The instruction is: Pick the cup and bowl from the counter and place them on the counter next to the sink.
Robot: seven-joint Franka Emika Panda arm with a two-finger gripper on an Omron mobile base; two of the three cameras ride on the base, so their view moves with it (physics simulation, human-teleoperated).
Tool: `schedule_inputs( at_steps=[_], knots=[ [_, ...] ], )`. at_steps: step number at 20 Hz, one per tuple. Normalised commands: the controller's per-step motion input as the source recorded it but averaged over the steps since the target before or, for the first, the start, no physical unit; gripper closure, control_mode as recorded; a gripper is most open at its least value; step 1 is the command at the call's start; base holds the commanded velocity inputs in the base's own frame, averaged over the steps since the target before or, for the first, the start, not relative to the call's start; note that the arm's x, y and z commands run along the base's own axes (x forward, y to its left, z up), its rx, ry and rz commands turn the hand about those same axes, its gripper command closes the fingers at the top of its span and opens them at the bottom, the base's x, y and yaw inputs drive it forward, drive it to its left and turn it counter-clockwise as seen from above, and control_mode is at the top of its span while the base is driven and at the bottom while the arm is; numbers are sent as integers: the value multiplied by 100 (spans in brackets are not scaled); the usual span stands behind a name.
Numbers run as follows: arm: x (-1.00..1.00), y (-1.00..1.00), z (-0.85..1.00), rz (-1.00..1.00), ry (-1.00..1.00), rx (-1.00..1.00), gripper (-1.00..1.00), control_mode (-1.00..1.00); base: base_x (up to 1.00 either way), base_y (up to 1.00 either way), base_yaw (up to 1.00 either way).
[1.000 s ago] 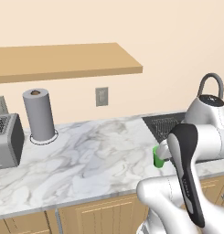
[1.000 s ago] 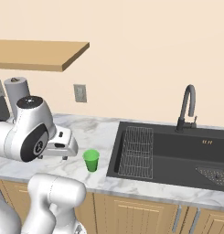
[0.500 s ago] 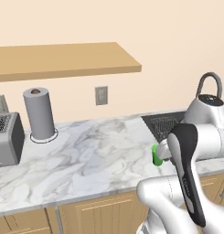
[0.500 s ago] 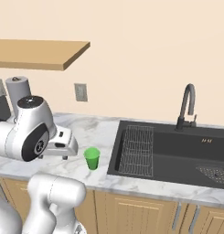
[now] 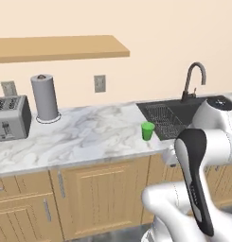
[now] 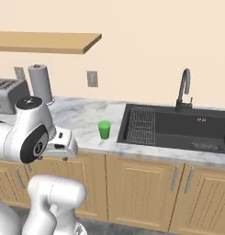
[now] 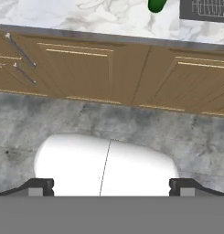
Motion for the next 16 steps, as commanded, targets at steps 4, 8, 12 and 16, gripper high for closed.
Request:
schedule_inputs(
  at_steps=[4, 8, 12, 16],
  knots=[
    [0, 0, 0, 0, 0, 0, -100, 100, 38, -15, 48],
    [0, 0, 0, 0, 0, 0, -100, 100, 11, -7, 94],
    [0, 0, 0, 0, 0, 0, -100, 100, 0, -25, 96],
    [0, 0, 0, 0, 0, 0, -100, 100, 4, -29, 95]
  ],
)
